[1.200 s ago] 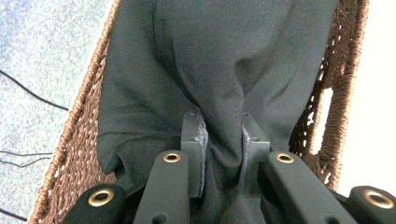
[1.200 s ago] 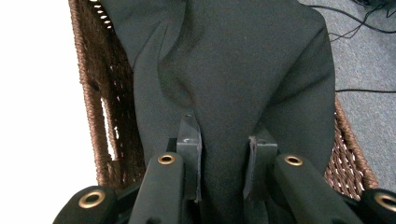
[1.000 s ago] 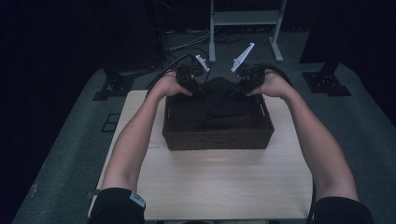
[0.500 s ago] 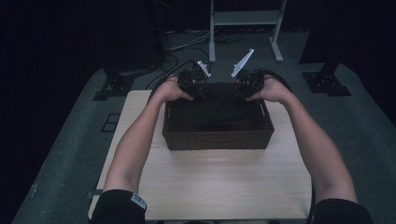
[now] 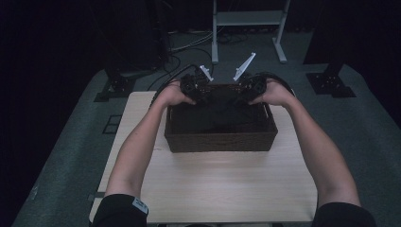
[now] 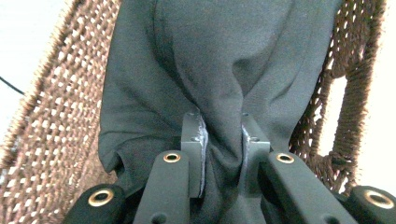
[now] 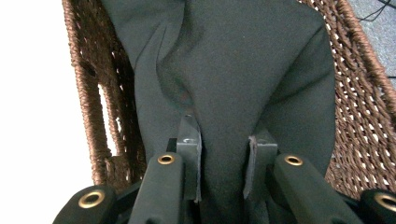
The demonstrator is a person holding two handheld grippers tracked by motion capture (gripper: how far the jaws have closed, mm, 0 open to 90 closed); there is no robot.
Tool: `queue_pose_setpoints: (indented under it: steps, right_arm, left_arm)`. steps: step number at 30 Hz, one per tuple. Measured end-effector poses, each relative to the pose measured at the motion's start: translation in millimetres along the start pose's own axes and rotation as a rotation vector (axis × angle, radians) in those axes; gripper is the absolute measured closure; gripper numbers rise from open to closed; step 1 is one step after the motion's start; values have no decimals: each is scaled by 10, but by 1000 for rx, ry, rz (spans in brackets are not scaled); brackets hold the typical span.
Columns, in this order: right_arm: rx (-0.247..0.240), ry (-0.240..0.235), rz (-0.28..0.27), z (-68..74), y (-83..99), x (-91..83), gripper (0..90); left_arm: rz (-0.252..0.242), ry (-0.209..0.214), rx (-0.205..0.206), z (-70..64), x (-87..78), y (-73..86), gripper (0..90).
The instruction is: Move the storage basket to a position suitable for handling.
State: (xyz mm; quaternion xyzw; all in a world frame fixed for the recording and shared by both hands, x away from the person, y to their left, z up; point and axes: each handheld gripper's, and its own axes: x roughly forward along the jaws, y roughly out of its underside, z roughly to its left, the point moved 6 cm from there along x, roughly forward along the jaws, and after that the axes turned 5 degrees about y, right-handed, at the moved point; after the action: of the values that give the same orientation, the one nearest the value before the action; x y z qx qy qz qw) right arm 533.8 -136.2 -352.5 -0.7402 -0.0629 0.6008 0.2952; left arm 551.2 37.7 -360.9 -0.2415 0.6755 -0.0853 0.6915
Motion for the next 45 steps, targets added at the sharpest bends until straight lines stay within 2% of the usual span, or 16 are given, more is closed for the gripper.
queue_pose_setpoints:
  steps: [6, 21, 36, 42, 45]
  right_arm:
    - [9, -18, -6, 16, 45, 105, 716]
    - [31, -21, -3, 10, 132, 199, 716]
    - [38, -31, 22, 20, 173, 313, 715]
    - [42, -32, 29, 25, 180, 352, 715]
    - [42, -37, 39, 37, 181, 385, 714]
  left_arm:
    - [22, -3, 3, 2, 61, 36, 760]
    - [19, -2, 0, 3, 195, 73, 760]
    - [37, 0, -11, 14, 315, 131, 760]
    - [25, 0, -17, 17, 356, 174, 760]
    - [38, 4, -15, 13, 376, 198, 760]
